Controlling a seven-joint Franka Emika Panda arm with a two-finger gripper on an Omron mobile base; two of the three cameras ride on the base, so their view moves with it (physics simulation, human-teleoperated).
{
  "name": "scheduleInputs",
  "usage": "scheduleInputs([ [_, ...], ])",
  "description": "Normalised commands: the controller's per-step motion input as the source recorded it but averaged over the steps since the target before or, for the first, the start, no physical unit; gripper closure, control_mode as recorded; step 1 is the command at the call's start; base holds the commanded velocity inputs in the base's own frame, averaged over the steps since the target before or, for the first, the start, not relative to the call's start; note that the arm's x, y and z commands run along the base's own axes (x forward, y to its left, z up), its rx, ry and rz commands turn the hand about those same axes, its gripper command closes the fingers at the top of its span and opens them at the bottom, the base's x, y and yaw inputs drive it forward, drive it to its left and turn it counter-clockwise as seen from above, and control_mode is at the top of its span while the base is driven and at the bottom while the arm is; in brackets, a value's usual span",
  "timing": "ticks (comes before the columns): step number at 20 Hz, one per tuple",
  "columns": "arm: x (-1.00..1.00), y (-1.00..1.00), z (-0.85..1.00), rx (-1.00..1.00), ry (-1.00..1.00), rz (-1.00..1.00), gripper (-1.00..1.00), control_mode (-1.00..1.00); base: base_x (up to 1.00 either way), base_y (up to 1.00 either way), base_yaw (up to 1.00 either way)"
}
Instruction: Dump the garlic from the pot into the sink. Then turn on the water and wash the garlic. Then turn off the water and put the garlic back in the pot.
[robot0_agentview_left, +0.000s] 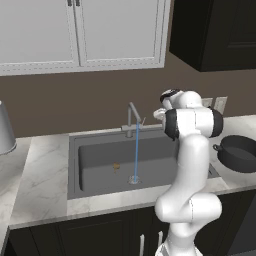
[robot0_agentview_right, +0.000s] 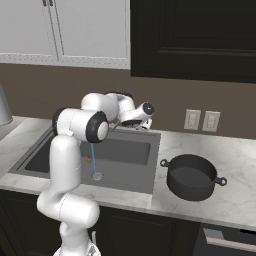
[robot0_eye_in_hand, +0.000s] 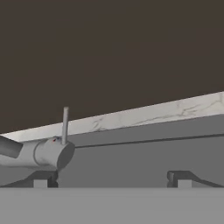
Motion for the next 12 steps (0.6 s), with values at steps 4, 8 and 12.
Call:
scheduleInputs([
  [4, 0.0, 0.0, 0.0, 0.0, -0.07, 0.0, -1.0, -1.0, 0.0, 0.0, 0.0],
  [8, 0.0, 0.02, -0.13, 0.0, -0.03, 0.0, -1.0, -1.0, 0.0, 0.0, 0.0],
  [12, 0.01, 0.19, -0.16, 0.0, 0.0, 0.0, -1.0, -1.0, 0.0, 0.0, 0.0],
])
